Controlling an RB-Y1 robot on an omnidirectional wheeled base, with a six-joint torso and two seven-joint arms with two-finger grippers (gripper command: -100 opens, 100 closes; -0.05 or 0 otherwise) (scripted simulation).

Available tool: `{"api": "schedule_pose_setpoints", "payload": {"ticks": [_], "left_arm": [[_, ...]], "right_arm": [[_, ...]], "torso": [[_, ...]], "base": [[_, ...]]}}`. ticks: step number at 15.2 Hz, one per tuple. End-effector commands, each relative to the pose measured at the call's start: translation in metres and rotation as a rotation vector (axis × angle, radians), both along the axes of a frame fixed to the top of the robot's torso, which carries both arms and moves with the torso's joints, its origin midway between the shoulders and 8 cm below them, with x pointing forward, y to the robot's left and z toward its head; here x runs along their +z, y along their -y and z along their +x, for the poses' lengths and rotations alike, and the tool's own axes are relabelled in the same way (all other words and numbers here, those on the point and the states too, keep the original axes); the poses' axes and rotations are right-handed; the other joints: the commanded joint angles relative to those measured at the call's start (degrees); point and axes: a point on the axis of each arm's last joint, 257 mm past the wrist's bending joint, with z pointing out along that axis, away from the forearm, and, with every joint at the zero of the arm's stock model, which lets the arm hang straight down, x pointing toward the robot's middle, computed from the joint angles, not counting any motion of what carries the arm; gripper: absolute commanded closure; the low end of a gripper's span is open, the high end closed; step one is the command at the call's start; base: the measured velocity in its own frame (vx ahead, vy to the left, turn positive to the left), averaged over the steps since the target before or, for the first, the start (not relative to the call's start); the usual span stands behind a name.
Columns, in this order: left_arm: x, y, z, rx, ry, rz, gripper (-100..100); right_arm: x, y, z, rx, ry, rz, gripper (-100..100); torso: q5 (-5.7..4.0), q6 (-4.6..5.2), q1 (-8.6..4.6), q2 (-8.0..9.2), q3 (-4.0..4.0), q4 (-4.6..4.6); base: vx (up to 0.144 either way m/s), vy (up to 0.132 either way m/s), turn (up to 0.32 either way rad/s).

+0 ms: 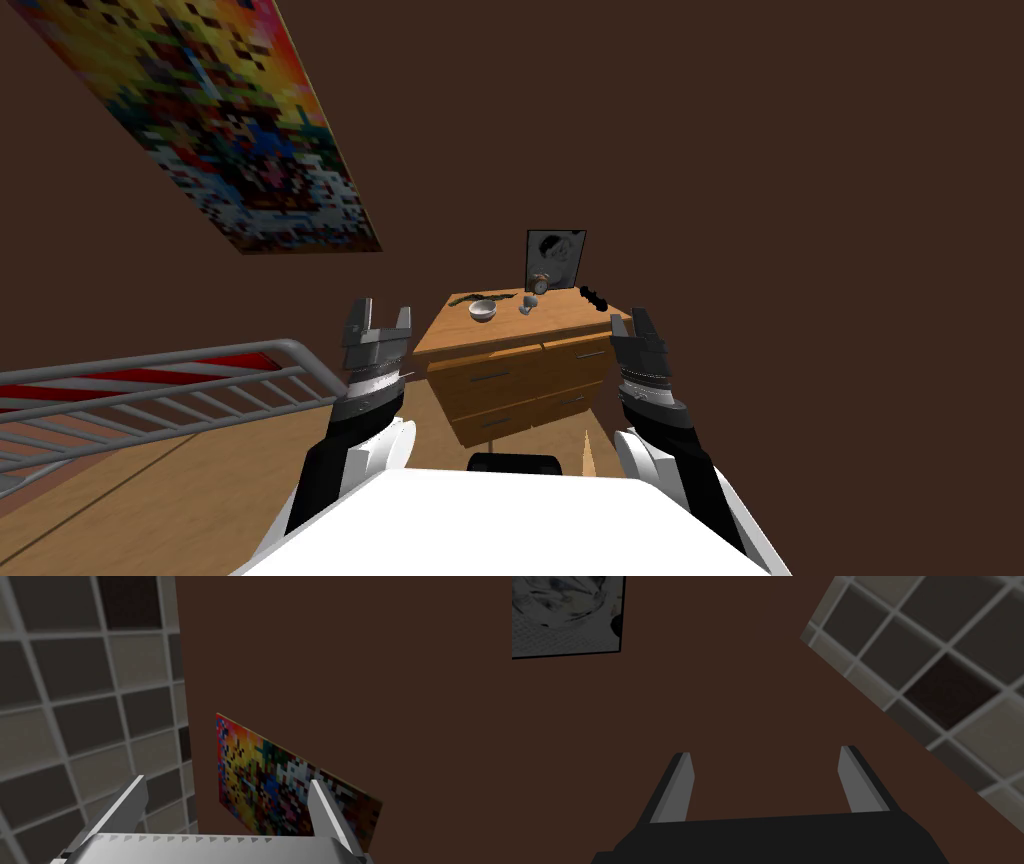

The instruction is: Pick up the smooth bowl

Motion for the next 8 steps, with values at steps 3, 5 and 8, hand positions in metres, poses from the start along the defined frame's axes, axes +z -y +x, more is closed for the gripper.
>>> {"api": "schedule_pose_setpoints", "payload": {"ticks": [3, 5, 8], "left_arm": [[-0.009, 0.011, 0.026, -0.053, -0.056, 0.052, -100], [-0.013, 0.015, 0.038, -0.07, -0.082, 0.067, -100], [-0.024, 0.021, 0.064, -0.099, -0.135, 0.093, -100]], "right_arm": [[0.0, 0.0, 0.0, 0.0, 0.0, 0.0, 0], [0.0, 0.0, 0.0, 0.0, 0.0, 0.0, 0], [0.0, 0.0, 0.0, 0.0, 0.0, 0.0, 0]], "torso": [[0.01, 0.01, 0.03, 0.01, 0.0, 0.0], [0.01, 0.0, 0.06, 0.03, 0.02, 0.01], [0.02, 0.01, 0.1, 0.04, 0.02, 0.01]], "base": [[-0.009, 0.004, 0.009], [-0.015, 0.012, 0.007], [-0.018, 0.018, 0.017]]}}
